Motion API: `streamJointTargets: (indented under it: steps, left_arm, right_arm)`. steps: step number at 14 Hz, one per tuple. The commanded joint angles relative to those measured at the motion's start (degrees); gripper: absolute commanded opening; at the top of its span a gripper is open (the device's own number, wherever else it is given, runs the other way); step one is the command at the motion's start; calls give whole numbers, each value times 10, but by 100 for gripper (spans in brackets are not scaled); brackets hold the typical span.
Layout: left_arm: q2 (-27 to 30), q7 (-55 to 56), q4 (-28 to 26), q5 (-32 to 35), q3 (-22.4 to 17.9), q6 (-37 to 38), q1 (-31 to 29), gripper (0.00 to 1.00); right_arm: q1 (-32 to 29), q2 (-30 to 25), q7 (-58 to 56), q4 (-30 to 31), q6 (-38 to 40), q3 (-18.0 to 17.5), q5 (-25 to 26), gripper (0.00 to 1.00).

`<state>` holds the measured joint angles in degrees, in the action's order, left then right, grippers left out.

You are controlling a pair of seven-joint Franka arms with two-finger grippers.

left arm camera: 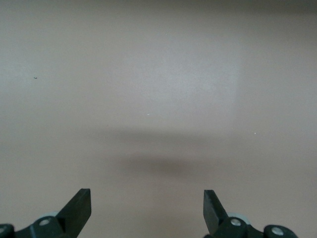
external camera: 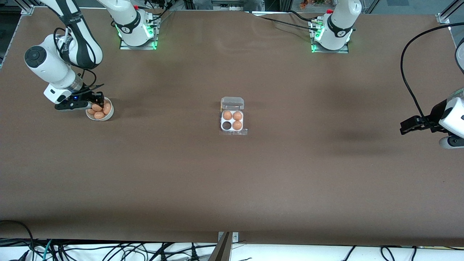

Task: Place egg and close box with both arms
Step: 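Close the right gripper on one brown egg and lift it, then carry the egg with the right gripper over the clear egg box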

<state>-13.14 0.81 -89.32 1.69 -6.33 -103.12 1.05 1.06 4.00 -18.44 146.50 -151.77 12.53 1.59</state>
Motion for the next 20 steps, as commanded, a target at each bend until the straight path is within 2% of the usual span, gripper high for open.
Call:
streamJointTargets:
  steps: [1,3,9,13,15,17,20]
  left_arm:
    - [-4,-7,14,-11,-3,11,4,100]
    - [-4,-7,14,-11,-3,11,3,100]
    - [-5,-7,14,-11,-3,11,4,100]
    - [-5,-7,14,-11,-3,11,4,100]
    - [-5,-8,14,-11,-3,11,4,100]
    - [-6,-8,14,-11,-3,11,4,100]
    - [-8,-7,14,-11,-3,10,4,100]
  right_arm:
    - [2,-1,6,-38,57,-3,1,30]
    - [3,-1,28,-64,95,-15,0,28]
    - [3,0,159,-156,215,-107,0,28]
    - [9,61,301,-286,334,-188,-1,28]
    - [12,90,376,-337,356,-231,-1,28]
    - [38,120,447,-374,356,-247,-1,28]
    - [104,166,561,-428,355,-248,-1,28]
